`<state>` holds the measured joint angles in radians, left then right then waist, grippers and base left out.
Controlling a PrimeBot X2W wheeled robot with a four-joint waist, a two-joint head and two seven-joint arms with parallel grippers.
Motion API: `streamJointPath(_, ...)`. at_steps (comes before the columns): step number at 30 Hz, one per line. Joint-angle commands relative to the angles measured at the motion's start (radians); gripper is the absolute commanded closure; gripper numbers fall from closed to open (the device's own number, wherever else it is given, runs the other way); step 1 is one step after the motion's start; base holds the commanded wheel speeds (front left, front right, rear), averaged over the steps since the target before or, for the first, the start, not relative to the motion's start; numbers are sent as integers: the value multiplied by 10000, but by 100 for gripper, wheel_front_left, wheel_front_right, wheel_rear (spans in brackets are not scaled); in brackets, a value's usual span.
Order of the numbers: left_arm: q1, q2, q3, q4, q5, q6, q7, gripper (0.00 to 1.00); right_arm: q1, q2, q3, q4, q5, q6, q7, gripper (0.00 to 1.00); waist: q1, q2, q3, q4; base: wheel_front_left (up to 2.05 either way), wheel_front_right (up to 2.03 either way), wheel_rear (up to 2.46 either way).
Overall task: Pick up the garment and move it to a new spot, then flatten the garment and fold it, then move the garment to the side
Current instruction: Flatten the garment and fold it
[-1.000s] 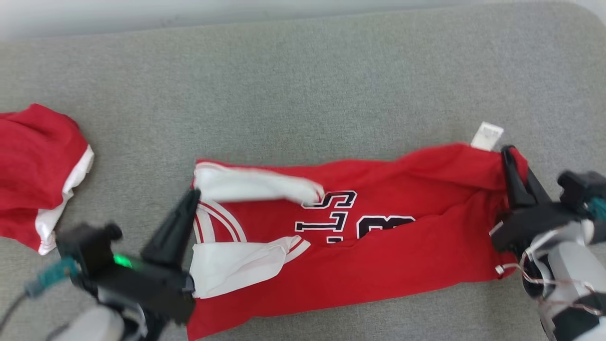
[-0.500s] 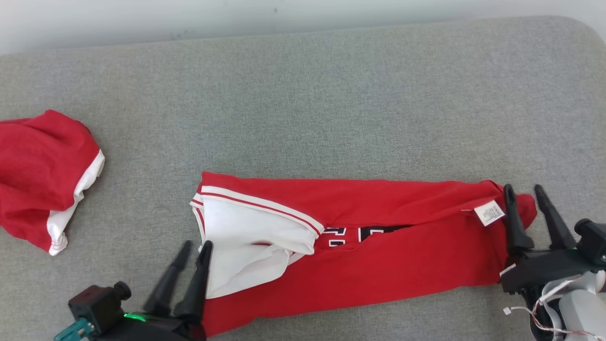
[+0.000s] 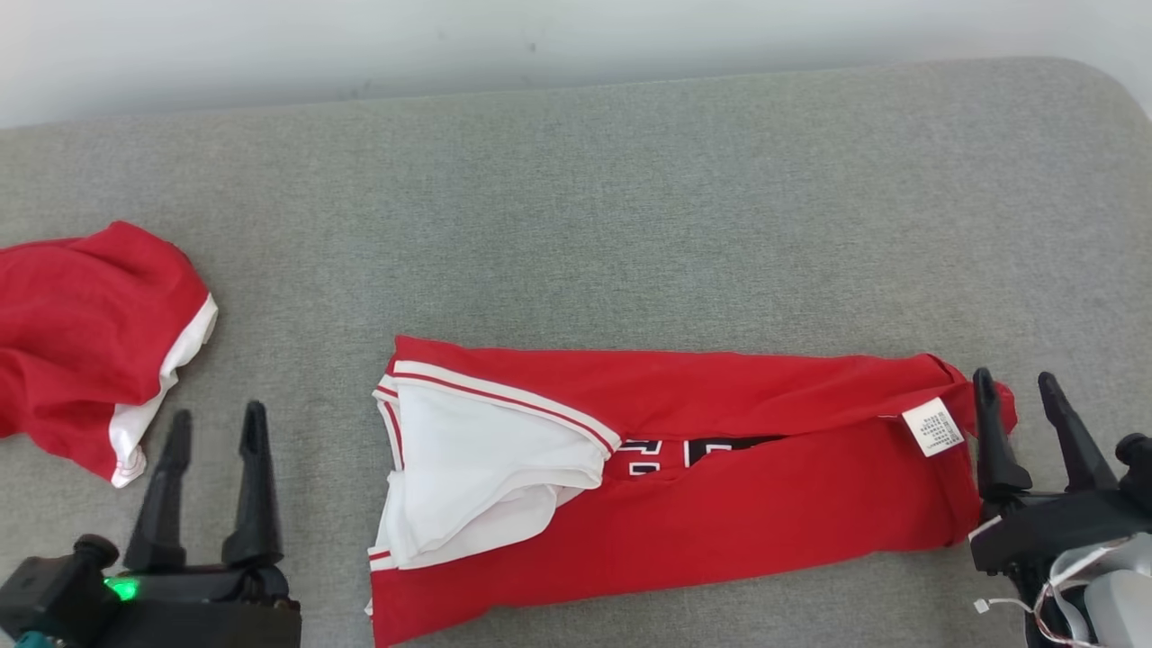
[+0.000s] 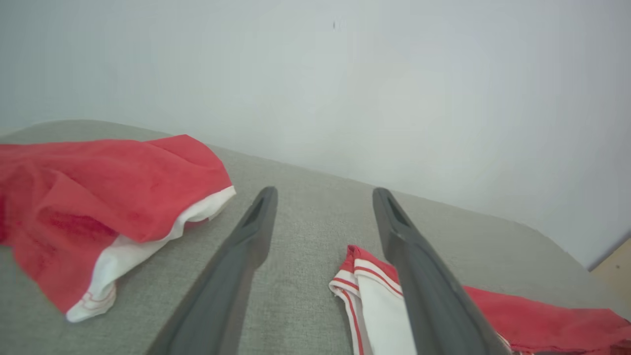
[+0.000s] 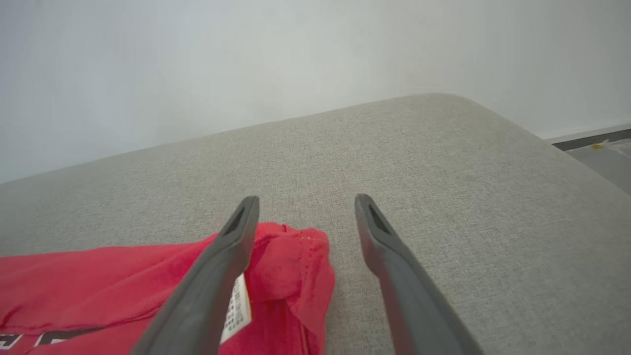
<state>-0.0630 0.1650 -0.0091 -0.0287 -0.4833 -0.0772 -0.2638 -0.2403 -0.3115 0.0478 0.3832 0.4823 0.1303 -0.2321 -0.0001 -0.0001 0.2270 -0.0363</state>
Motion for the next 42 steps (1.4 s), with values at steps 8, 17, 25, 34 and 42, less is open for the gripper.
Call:
streamJointPath(8, -81, -767, 1085, 229, 1947, -378, -7, 0, -739, 324, 103, 1563, 76, 3, 643, 0, 1, 1, -12, 273, 0, 0, 0)
streamJointPath(17, -17, -1050, 1396, 502, 2395, -528, -8, 0, -958, 636, 539, 3170, 456, 3, 834, 51, 1, 1, -47, 484, 0, 0, 0)
streamJointPath(25, 114, -1116, 1538, 620, 2598, -522, -8, 0, -1178, 240, 754, 3620, 834, -14, 427, 100, 1, 1, -333, 348, 0, 0, 0)
streamJointPath(34, 271, -1124, 1436, 752, 2644, -524, -8, 0, -1431, -1018, 121, 4201, 829, -12, 196, 100, 1, 1, -720, 347, 0, 0, 0)
streamJointPath(42, 553, -1134, 1645, 677, 2769, -525, -8, 0, -1426, -1546, -505, 4202, 371, -12, 166, 100, 1, 1, -1008, 313, 0, 0, 0)
